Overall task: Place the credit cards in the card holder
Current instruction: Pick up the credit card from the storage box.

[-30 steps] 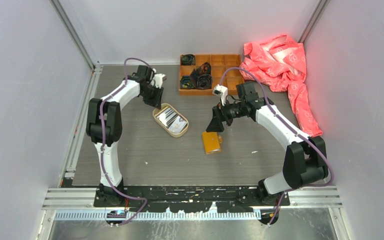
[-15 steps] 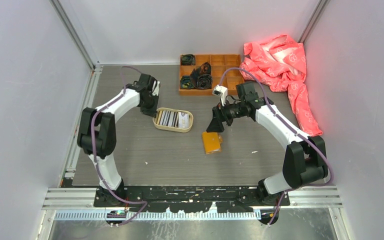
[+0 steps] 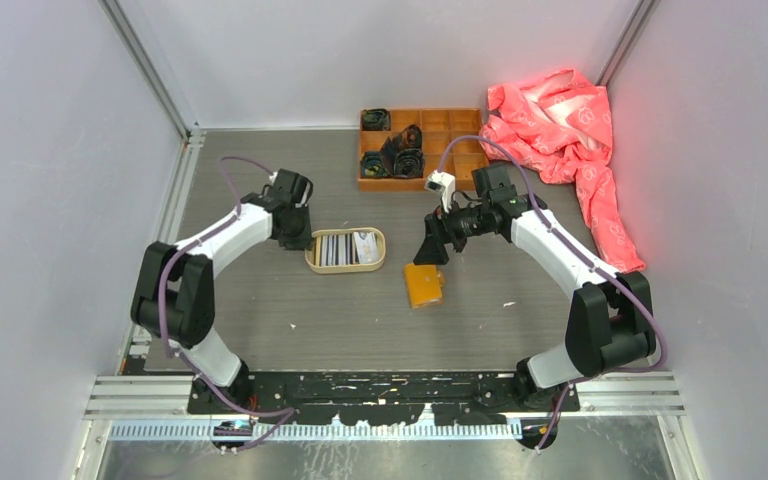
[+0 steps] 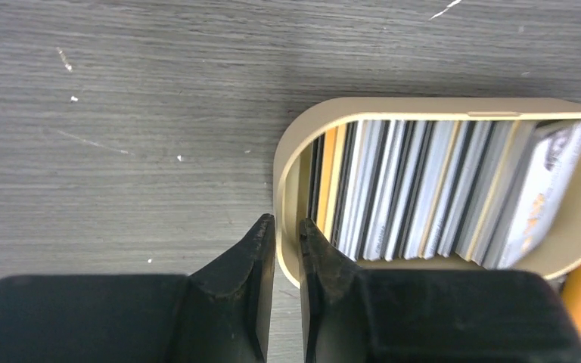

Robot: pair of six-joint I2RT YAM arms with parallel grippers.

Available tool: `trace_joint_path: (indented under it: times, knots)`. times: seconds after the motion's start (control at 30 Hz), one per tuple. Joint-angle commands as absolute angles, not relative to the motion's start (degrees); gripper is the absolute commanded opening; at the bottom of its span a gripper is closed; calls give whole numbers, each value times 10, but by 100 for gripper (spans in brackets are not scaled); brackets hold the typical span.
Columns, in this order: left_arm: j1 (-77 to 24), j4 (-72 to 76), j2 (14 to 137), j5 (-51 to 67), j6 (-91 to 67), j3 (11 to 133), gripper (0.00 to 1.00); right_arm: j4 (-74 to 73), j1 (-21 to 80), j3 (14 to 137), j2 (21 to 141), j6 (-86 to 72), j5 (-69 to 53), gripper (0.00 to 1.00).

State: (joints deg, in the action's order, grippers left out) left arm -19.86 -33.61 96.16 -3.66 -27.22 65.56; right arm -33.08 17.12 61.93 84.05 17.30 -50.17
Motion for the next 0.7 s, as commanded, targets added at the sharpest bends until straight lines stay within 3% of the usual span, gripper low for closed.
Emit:
trace_joint_path:
  times: [0.0, 0.13, 0.2, 0.3, 0.33, 0.47, 0.67]
  knots:
    - [-200, -273, 868, -43, -307, 633, 20, -330, 169, 641, 826, 182, -509, 85]
    - [-200, -237, 765, -37, -282, 597, 27, -332, 169, 642, 823, 184, -513, 85]
    - [-200, -197, 712, 1, -262, 565, 43, -334, 169, 642, 821, 185, -514, 85]
    - [-196, -109, 646, 95, -246, 496, 75, -334, 169, 642, 817, 186, -517, 85]
    - [-194, -78, 633, 127, -248, 476, 80, -334, 169, 643, 818, 186, -518, 85]
    - [-190, -75, 645, 156, -270, 474, 80, -335, 169, 643, 819, 186, -518, 85]
    - [-190, -158, 756, 106, -316, 535, 62, -336, 169, 644, 828, 186, -514, 85]
